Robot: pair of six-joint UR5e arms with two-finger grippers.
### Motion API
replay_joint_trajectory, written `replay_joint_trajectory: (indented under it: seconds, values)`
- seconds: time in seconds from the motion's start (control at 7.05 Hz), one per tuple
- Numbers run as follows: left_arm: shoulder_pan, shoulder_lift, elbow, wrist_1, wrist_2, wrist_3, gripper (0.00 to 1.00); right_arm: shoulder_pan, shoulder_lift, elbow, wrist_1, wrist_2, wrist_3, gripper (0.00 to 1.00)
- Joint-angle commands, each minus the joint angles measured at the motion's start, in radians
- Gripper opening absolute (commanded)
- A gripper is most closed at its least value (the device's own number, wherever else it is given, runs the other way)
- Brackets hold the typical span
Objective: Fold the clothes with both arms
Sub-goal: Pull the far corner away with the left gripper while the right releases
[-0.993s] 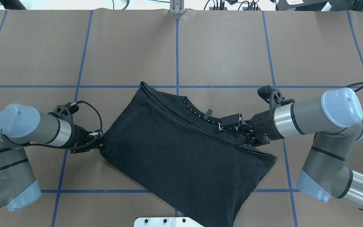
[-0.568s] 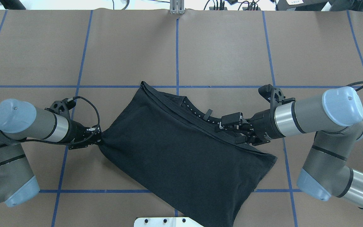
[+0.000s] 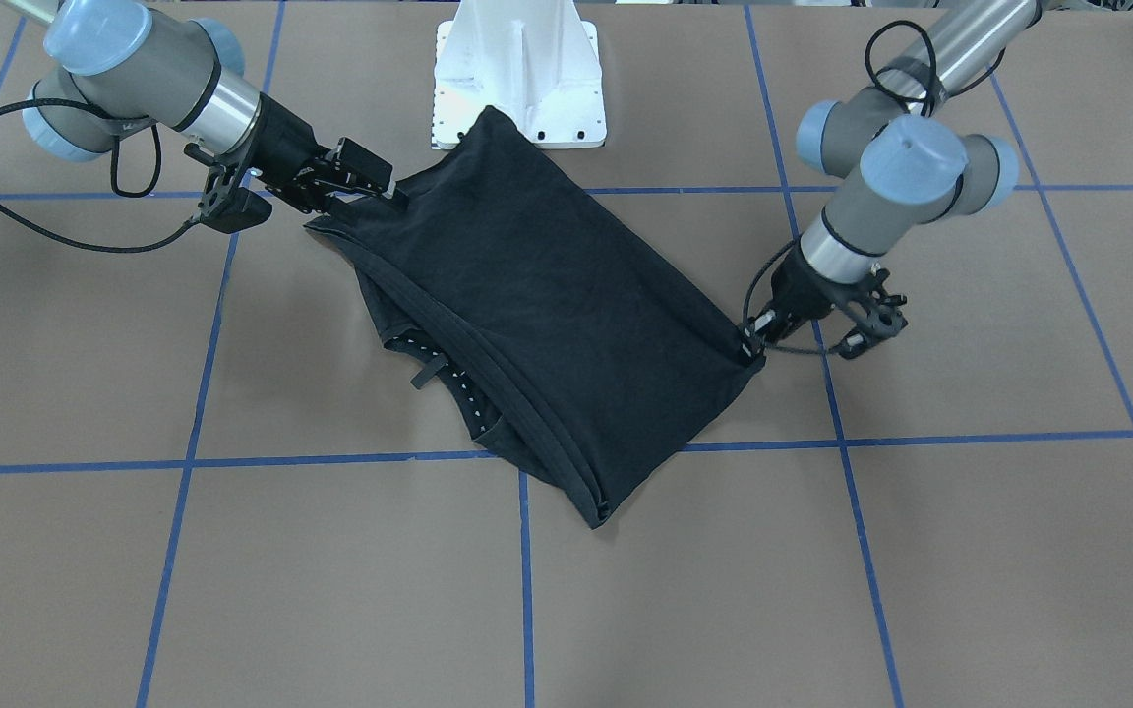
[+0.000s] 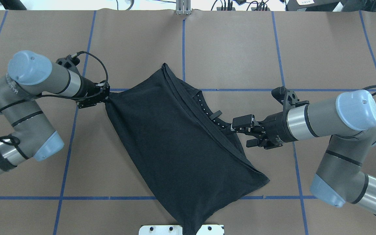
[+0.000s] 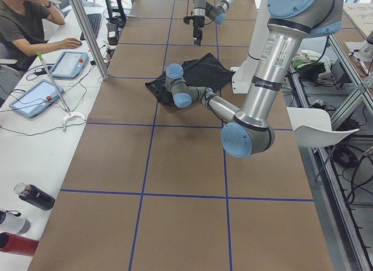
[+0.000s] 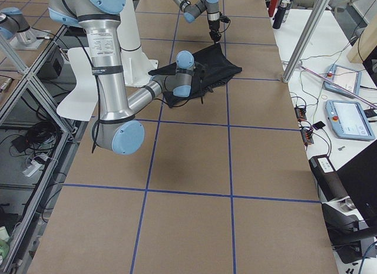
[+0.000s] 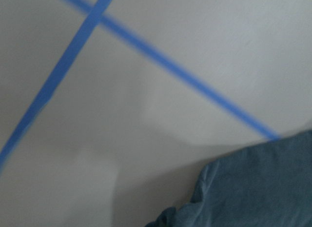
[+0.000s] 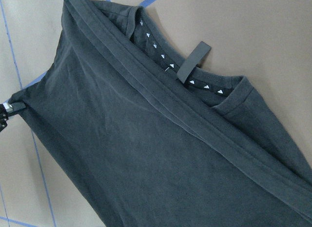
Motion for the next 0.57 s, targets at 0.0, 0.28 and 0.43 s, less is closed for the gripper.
replay_joint_trajectory:
  seconds: [0.0,0.28,0.43]
  values:
    - [-0.036,-0.119,0.117,0.001,0.077,0.010,0.00,0.006,-0.010,0.000,-0.003,-0.018,0.000,1.00]
    - [-0.064,-0.261,0.298,-0.020,0.100,0.059,0.00,0.021,-0.014,0.000,-0.004,-0.020,0.000,1.00]
    - [-0.067,-0.291,0.355,-0.087,0.138,0.091,0.00,0.030,-0.016,-0.002,-0.006,-0.020,0.000,1.00]
